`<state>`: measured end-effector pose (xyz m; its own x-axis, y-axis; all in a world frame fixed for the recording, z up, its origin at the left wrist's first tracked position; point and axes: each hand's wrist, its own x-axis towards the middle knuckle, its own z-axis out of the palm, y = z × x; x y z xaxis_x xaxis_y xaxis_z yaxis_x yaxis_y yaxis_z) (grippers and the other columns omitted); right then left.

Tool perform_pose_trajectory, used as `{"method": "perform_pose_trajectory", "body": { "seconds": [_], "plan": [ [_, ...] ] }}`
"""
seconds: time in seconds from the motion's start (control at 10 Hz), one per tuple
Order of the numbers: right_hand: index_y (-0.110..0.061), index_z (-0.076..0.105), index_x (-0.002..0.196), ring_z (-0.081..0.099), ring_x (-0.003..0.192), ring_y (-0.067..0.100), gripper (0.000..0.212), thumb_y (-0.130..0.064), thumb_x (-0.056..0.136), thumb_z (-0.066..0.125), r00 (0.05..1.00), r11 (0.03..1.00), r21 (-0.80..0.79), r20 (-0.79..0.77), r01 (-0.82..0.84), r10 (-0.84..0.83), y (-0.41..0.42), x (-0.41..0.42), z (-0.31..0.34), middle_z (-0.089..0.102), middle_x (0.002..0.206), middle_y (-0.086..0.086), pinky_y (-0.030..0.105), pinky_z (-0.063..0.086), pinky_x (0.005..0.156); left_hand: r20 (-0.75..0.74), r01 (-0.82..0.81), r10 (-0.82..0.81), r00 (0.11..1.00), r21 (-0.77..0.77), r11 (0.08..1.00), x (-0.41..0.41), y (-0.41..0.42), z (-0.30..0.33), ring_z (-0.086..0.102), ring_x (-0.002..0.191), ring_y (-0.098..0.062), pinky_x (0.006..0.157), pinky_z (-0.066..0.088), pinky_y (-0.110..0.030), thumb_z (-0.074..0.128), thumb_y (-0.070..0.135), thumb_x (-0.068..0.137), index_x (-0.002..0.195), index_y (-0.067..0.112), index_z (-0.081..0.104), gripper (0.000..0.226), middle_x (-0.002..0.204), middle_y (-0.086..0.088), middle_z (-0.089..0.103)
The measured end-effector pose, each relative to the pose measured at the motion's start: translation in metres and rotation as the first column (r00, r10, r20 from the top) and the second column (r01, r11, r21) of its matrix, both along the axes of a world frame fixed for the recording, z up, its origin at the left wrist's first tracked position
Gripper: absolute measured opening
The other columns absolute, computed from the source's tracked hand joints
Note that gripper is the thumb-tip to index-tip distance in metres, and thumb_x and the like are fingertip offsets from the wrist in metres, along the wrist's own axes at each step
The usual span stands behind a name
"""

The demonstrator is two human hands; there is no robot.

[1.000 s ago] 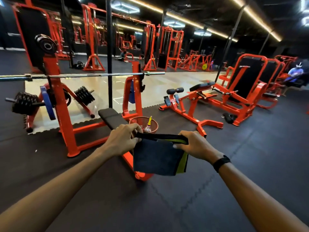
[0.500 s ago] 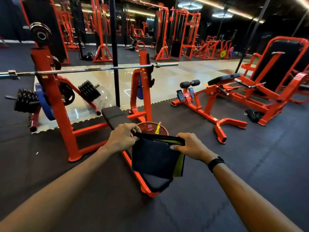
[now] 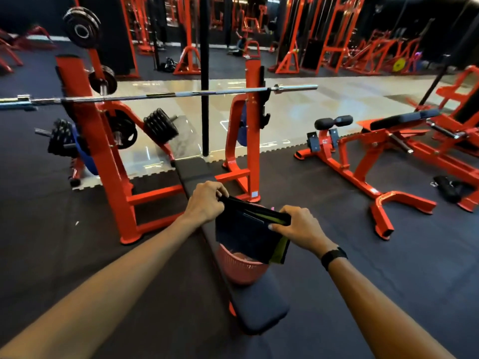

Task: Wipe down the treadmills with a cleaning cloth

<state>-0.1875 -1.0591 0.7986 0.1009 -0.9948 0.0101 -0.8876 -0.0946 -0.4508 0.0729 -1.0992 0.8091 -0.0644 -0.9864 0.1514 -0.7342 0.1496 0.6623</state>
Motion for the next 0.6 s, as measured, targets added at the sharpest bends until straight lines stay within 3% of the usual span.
{"method": "perform_pose_trajectory", "body": {
  "seconds": [0.2,0.4,0.5,0.6],
  "plan": [
    [-0.018,0.065,0.092,0.064,0.092,0.024,0.039,-0.054,0.081,0.074,0.989,0.999,0.007,-0.145,0.038,-0.037,-0.046,0.017,-0.018,0.069,0.096,0.001,0.035,0.048,0.075,-0.024,0.063,-0.062,0.998,0.045,0.997,-0.001,-0.079,-0.020,0.066,0.086,-0.025,0.079,0.057,-0.037,0.062,-0.006,0.064,0.079,0.019,0.074,0.032,0.083,-0.003,0.069],
    [-0.018,0.059,0.089,0.059,0.096,0.024,0.044,-0.060,0.083,0.069,0.952,0.998,-0.002,-0.300,0.060,-0.058,-0.087,0.031,-0.036,0.066,0.097,0.002,0.038,0.043,0.079,-0.091,0.074,-0.064,0.994,0.118,0.990,0.004,-0.127,-0.050,0.065,0.075,-0.023,0.069,0.052,-0.027,0.067,-0.010,0.067,0.082,0.008,0.075,0.025,0.079,-0.010,0.070],
    [-0.007,0.066,0.089,0.061,0.085,0.022,0.053,-0.060,0.086,0.068,0.969,0.900,0.422,-0.157,-0.109,0.191,-0.105,0.055,-0.053,0.069,0.094,0.011,0.037,0.047,0.073,-0.096,0.083,-0.062,0.993,0.229,0.970,0.026,-0.134,-0.072,0.061,0.068,-0.019,0.066,0.050,-0.027,0.073,-0.005,0.072,0.084,0.003,0.073,0.014,0.082,-0.017,0.072],
    [-0.004,0.065,0.079,0.058,0.077,0.022,0.049,-0.051,0.094,0.064,0.956,0.804,0.548,-0.022,-0.232,0.291,-0.119,0.073,-0.059,0.066,0.082,0.015,0.033,0.044,0.068,-0.109,0.046,-0.018,0.994,0.259,0.965,0.041,-0.136,-0.086,0.059,0.066,-0.016,0.065,0.049,-0.025,0.075,0.000,0.074,0.085,0.003,0.072,0.012,0.083,-0.016,0.072]
  ]
}}
